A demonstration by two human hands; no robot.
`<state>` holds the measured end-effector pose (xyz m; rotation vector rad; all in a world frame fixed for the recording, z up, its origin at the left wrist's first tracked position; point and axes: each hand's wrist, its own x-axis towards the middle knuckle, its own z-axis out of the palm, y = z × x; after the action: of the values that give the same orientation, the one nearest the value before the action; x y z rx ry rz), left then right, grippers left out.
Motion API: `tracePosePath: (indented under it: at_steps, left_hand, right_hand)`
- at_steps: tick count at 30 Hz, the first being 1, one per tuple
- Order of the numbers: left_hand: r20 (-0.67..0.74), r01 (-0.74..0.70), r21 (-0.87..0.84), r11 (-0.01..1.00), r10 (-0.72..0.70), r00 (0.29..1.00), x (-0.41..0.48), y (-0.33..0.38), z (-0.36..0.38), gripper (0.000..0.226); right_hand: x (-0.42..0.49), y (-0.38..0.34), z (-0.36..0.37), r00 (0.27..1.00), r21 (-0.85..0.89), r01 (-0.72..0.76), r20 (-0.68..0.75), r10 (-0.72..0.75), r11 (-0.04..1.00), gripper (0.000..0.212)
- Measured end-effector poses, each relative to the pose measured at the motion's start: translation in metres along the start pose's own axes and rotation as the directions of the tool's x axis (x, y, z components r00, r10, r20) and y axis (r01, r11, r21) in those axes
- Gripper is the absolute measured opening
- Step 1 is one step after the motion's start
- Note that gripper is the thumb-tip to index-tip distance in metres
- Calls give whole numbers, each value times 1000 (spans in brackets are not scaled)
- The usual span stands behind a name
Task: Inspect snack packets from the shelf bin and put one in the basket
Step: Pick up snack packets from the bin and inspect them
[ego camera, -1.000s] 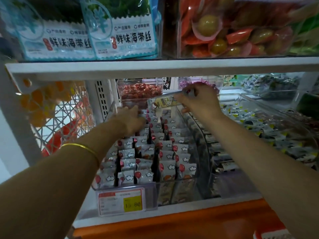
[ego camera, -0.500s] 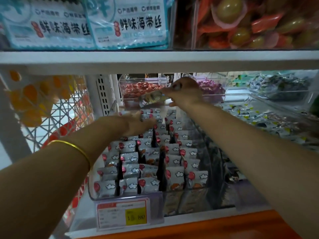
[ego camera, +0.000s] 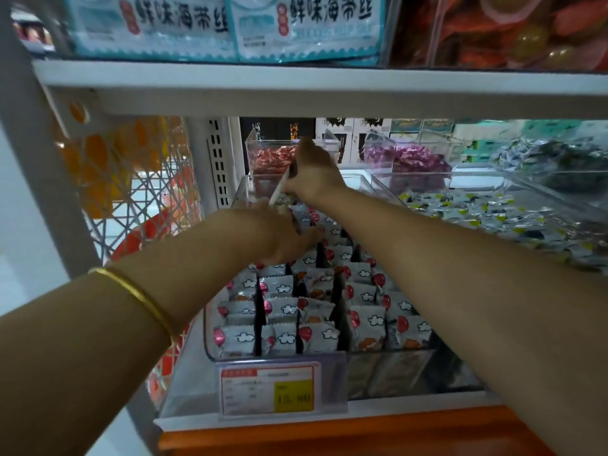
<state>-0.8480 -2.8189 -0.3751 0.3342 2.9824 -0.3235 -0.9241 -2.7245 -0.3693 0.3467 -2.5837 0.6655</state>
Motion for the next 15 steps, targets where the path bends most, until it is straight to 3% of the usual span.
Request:
tracePosePath:
  at_steps: [2, 4, 8, 11, 15]
  left_hand:
    - [-87, 43, 241, 970, -22, 996, -11, -6, -5, 84]
    - [-98, 86, 320, 943, -57, 994, -23, -14, -6, 81]
    - [-52, 66, 216, 974, -56, 997, -44, -18, 6, 79]
    - [-128, 32, 48, 998, -25, 991, -50, -18, 13, 75]
    - [-191, -7, 13, 1000, 10, 982, -49, -22, 18, 78]
  right_hand:
    - [2, -3, 8, 1000, -9, 5, 12, -5, 1000, 35]
    - [4, -3, 13, 1000, 2, -9, 17, 9, 1000, 28]
    - [7, 1, 14, 997, -84, -48, 59, 53, 995, 23]
    - [4, 3, 16, 997, -109, -32, 67, 40, 993, 23]
    - [-1, 5, 23, 955, -234, 108, 294, -36, 966, 22]
